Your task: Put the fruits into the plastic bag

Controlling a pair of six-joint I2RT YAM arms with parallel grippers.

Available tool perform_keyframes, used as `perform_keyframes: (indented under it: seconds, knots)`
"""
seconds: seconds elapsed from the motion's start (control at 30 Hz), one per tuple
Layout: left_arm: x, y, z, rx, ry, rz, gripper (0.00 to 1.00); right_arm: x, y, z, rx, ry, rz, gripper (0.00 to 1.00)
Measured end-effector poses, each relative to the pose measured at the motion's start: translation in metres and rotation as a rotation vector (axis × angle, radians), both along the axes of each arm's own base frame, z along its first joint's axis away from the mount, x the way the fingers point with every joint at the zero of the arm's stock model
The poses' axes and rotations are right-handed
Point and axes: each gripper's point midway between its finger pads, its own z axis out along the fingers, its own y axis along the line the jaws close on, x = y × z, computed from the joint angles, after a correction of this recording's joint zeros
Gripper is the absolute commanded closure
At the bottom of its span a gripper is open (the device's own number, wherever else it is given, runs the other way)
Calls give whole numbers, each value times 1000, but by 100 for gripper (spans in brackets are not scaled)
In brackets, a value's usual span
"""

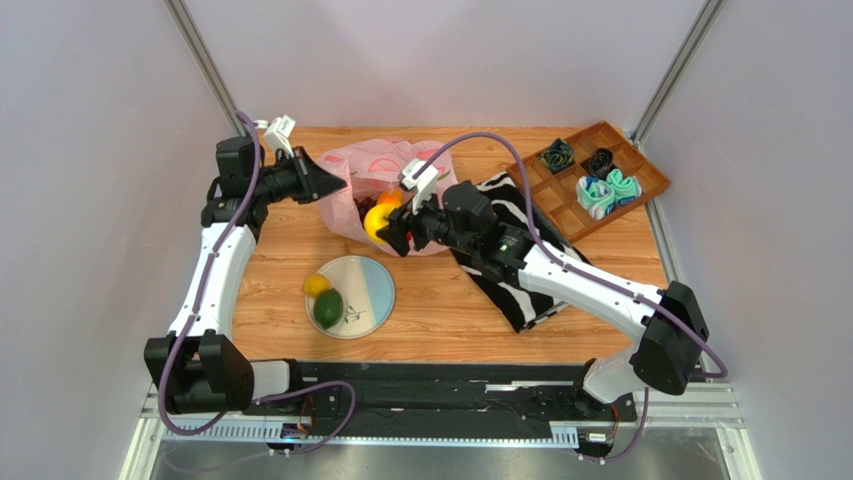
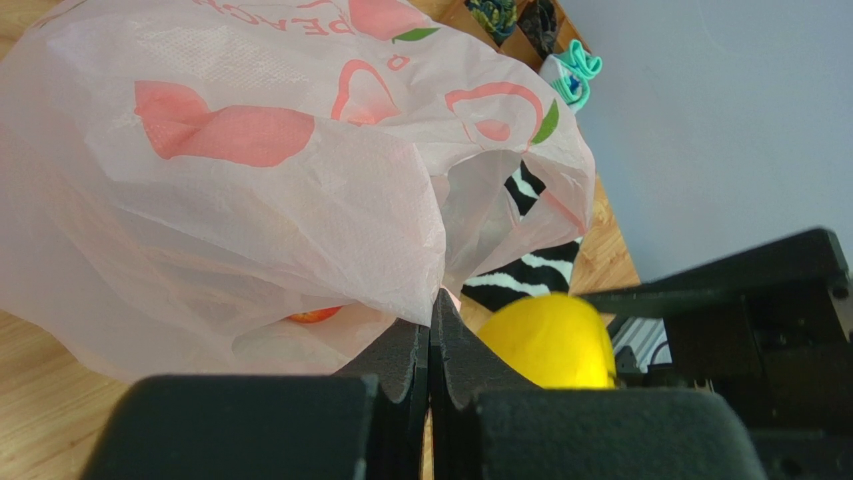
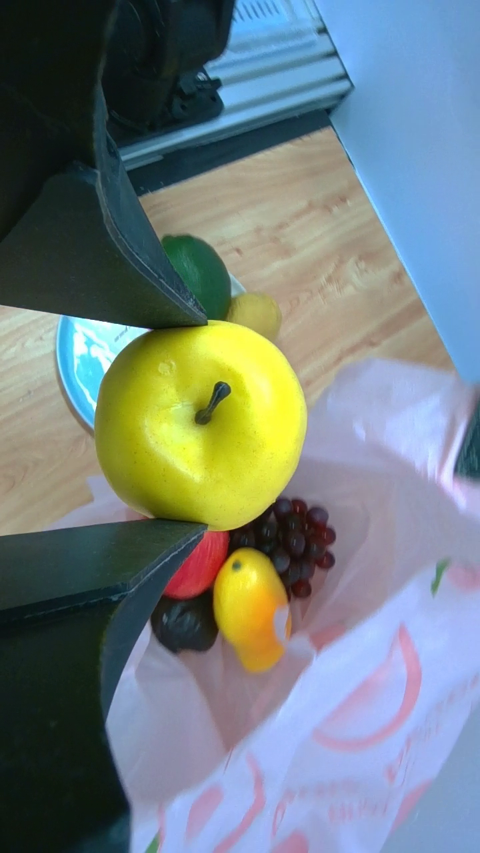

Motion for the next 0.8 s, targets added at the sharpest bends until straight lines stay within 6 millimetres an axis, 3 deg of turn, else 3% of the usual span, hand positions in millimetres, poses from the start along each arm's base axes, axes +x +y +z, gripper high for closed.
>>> perform_keyframes:
  seconds: [0.27, 0.43, 0.63, 0.8]
  knots:
    - [0, 0, 0, 0, 0, 0, 100, 62, -40, -10, -24, 34, -207, 73]
    - [0, 0, 0, 0, 1, 0, 100, 94, -19, -45, -94, 85, -266, 75]
    - [0, 0, 0, 0, 0, 0, 100, 111, 7, -98, -158, 187, -269, 76]
    - [0, 0, 0, 0, 1, 0, 100, 113, 25, -110, -153, 230, -245, 75]
